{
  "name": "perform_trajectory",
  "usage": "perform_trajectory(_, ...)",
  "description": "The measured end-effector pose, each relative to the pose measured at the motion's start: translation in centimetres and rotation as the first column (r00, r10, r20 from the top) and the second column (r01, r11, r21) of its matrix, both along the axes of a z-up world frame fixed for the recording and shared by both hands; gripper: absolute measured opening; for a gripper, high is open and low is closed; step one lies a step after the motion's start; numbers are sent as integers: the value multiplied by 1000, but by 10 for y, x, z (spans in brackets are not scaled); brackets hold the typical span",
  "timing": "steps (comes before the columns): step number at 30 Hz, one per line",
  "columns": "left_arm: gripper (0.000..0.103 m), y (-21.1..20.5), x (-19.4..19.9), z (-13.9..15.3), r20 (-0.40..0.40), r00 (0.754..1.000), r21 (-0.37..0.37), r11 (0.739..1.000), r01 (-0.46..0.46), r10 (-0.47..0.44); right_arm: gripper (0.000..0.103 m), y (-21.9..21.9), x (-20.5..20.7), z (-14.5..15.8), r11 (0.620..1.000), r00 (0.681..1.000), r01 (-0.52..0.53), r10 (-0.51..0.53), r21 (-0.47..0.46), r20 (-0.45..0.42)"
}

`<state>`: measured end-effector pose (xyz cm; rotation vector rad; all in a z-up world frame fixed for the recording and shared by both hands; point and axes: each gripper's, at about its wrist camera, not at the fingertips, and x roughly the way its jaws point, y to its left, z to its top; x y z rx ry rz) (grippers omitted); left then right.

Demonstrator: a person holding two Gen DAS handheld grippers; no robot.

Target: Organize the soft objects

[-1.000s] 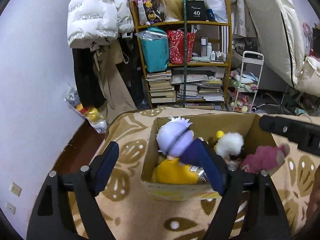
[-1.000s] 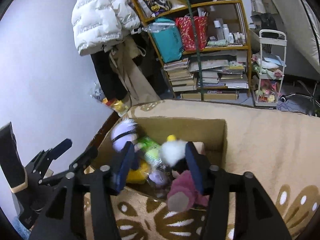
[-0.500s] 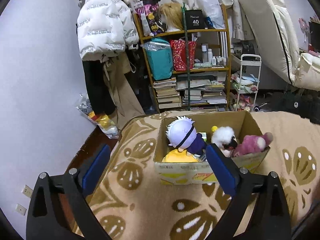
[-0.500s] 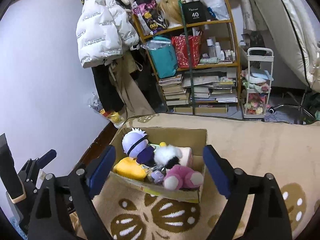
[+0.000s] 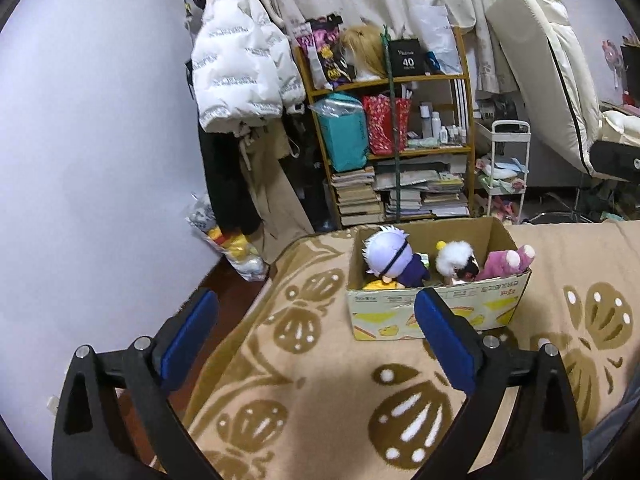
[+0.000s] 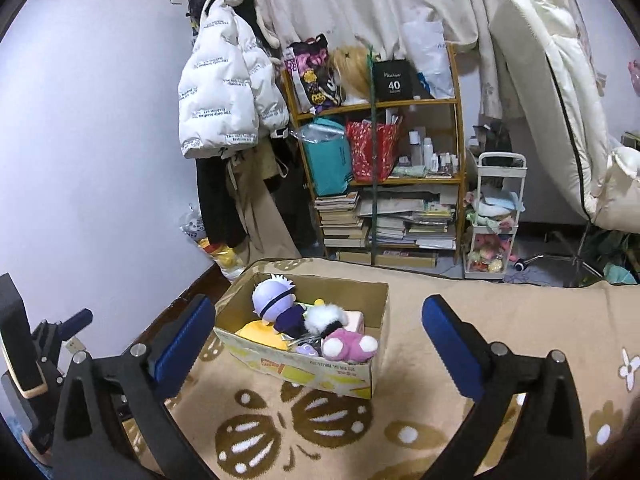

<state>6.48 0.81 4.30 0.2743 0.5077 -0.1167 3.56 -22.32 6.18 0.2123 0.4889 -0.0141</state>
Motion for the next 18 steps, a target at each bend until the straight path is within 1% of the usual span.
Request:
perform_trajectory(4,99,8,-11,3,20,1000,-6,1000,-12,12,103,3,-16,-1,1000,1000,6,-6,-19,-8)
perform_trajectory(7,99,13,-15,3,14,1000,-17,1000,-19,19,103,6,-30,-5,998,1000,20,-20,-54,-5)
perform_trajectory(9,99,17,-18,2,8,1000,-25,999,-24,25,103,6,-36,-8,998,1000,24,-25,-53,-10)
perform_trajectory(13,99,22,-27,0,9,999,-28,999,-37,38,103,9,-45,-17,995,998,27,-32,-93,-55)
perform_trajectory(15,99,23,-31,-2,17,999,-19,999,-43,44,103,10,-52,-19,994,998,29,-35,-106,-53)
perform_trajectory(18,99,25,-36,-5,30,998,-9,999,-49,49,103,9,-61,-24,996,999,30,-33,-90,-31)
